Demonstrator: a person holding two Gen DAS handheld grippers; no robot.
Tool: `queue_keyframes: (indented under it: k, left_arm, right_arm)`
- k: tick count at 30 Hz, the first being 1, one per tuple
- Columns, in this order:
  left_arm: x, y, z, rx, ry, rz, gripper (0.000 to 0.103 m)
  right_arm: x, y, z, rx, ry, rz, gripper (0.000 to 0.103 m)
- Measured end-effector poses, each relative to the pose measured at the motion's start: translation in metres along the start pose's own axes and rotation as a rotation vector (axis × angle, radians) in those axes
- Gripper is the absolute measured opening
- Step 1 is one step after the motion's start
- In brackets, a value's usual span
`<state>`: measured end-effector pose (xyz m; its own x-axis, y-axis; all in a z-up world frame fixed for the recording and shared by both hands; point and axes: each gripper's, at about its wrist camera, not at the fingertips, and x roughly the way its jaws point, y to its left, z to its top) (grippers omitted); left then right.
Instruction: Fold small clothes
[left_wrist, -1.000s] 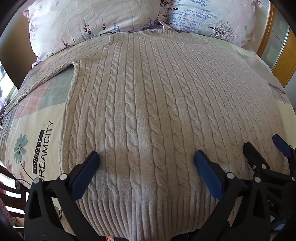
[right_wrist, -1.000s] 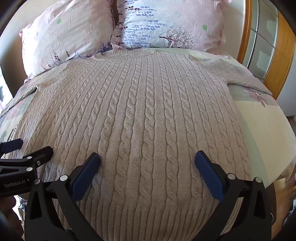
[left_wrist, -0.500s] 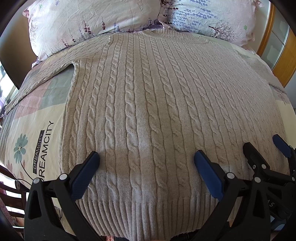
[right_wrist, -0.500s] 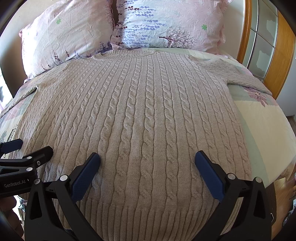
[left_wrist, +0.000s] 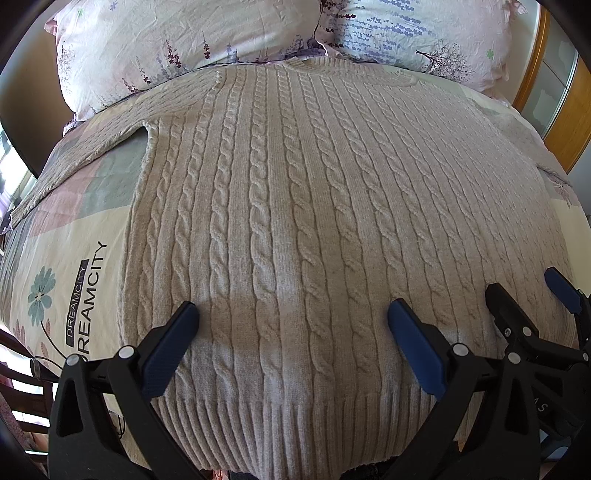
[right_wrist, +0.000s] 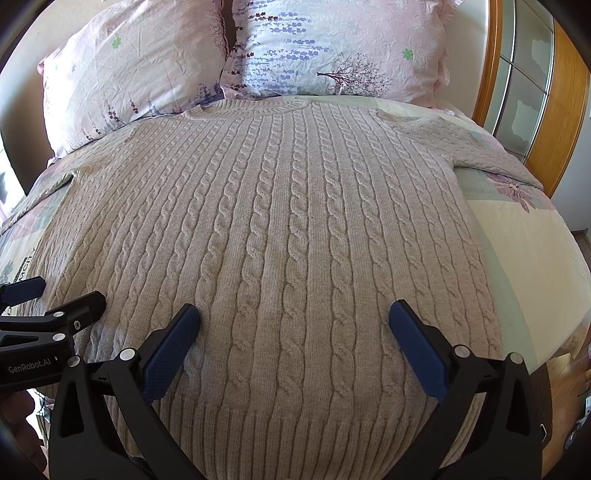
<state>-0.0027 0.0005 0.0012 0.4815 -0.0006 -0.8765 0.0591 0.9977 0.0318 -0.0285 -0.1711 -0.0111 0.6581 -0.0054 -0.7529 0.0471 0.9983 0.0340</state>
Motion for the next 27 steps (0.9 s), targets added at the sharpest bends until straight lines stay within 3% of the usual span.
queue_keyframes:
  k: [27]
  left_arm:
    - [0.0040,0.0013,0.0018,0.002,0.009,0.000,0.101]
  right_arm:
    - [-0.0010,0.0020,-0.0016,-0.002,0.001,0.000,0.102]
